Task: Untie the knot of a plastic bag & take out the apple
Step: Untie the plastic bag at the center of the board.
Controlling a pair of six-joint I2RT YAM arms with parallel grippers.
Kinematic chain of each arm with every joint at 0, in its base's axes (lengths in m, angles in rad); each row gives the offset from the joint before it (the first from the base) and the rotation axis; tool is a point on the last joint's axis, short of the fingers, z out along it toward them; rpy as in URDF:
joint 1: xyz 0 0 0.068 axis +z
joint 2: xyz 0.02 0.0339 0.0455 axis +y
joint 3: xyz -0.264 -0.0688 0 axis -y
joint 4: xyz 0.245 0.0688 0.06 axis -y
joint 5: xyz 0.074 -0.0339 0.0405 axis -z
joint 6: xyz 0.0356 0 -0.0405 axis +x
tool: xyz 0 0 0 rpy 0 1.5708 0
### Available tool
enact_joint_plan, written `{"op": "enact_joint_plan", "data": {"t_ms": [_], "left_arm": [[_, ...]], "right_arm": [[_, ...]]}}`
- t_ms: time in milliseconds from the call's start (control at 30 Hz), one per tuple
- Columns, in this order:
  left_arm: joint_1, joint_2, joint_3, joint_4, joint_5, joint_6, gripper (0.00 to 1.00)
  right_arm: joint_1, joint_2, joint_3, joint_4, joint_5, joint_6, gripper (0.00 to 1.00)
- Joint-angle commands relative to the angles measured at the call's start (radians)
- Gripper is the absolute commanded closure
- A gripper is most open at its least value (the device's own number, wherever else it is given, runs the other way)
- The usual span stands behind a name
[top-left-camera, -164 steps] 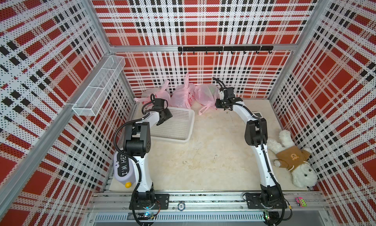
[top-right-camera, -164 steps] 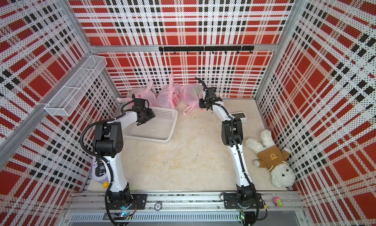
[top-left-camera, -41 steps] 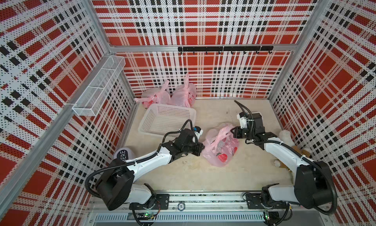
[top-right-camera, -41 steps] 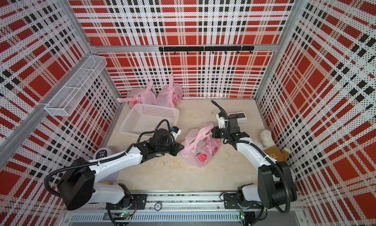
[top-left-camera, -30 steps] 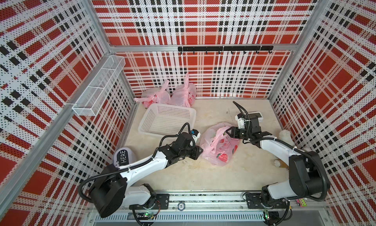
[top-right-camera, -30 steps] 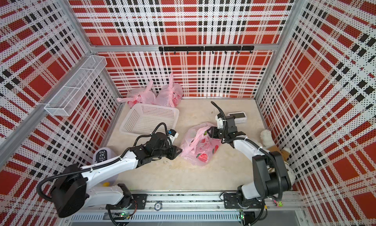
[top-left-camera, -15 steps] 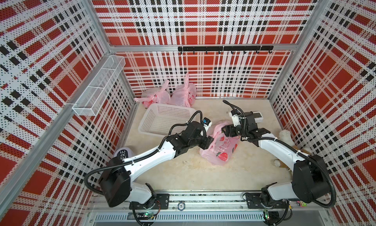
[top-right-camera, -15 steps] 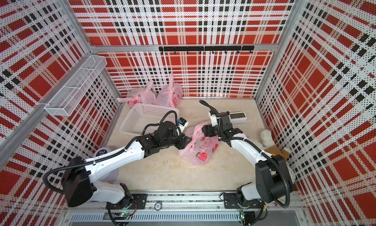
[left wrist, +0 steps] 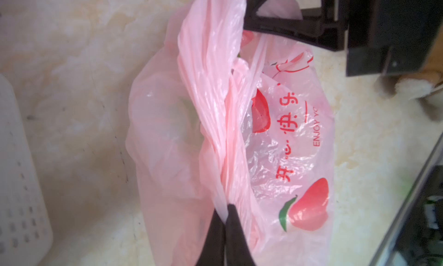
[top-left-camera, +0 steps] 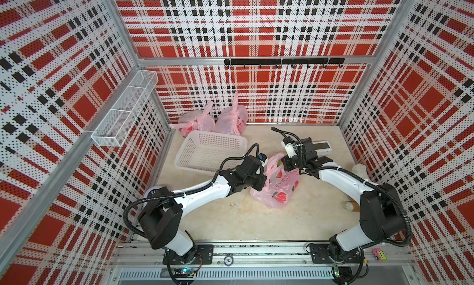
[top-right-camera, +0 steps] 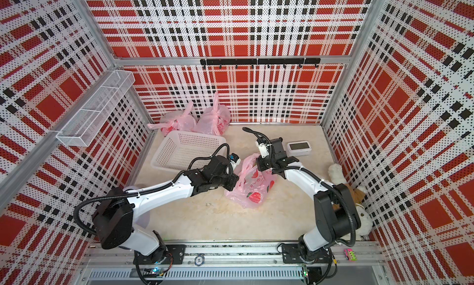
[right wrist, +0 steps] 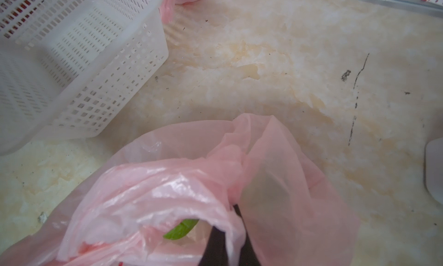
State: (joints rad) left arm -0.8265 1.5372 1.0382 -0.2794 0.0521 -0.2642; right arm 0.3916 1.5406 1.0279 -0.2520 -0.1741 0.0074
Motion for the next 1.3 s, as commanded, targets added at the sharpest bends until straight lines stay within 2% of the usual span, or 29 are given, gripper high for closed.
{"op": "enact_joint_plan", "data": {"t_ms": [0,167,267,433,567,833,933,1000,1033,1100,1167,1267], "left_arm": [[-0.005,-0.088,-0.016,0.001,0.025,0.002,1.0],[-0.007,-0.22,-0.085,-0.085,0.05,0.021,1.0],[-0.007,-0.275,-0.161,-0.105,0.06,0.003,1.0],[-0.007,-0.315,-0.356,0.027,0.103,-0.115,1.0],[-0.016,-0.313,-0.445,0.107,0.113,-0.165,1.0],[-0.053,-0.4,-0.472,0.094,0.141,-0.068,1.0],[-0.079,-0.46,-0.461,0.057,0.095,-0.024,1.0],[-0.099,-0.5,-0.448,0.042,0.047,0.005,1.0],[-0.111,-0.521,-0.441,0.037,0.012,0.016,0.96],[-0.129,-0.551,-0.42,0.036,-0.047,0.041,0.74],[-0.141,-0.565,-0.385,0.036,-0.097,0.078,0.59],[-0.154,-0.545,-0.316,0.036,-0.186,0.146,0.55]], "right_arm": [[-0.011,-0.018,0.023,0.09,-0.035,0.074,1.0],[-0.119,-0.032,-0.058,0.301,-0.228,0.338,1.0],[-0.172,-0.031,-0.121,0.425,-0.266,0.493,1.0],[-0.192,0.021,-0.146,0.509,-0.327,0.615,1.0],[-0.211,0.057,-0.174,0.588,-0.36,0.712,1.0],[-0.253,0.068,-0.18,0.596,-0.356,0.777,1.0],[-0.289,0.092,-0.265,0.827,-0.4,0.98,0.94],[-0.293,0.093,-0.289,0.908,-0.415,1.018,0.88],[-0.287,0.083,-0.286,0.9,-0.419,1.002,0.82],[-0.257,0.03,-0.278,0.835,-0.412,0.926,0.68],[-0.231,-0.026,-0.265,0.718,-0.396,0.837,0.57],[-0.208,-0.121,-0.262,0.539,-0.356,0.72,0.48]]}}
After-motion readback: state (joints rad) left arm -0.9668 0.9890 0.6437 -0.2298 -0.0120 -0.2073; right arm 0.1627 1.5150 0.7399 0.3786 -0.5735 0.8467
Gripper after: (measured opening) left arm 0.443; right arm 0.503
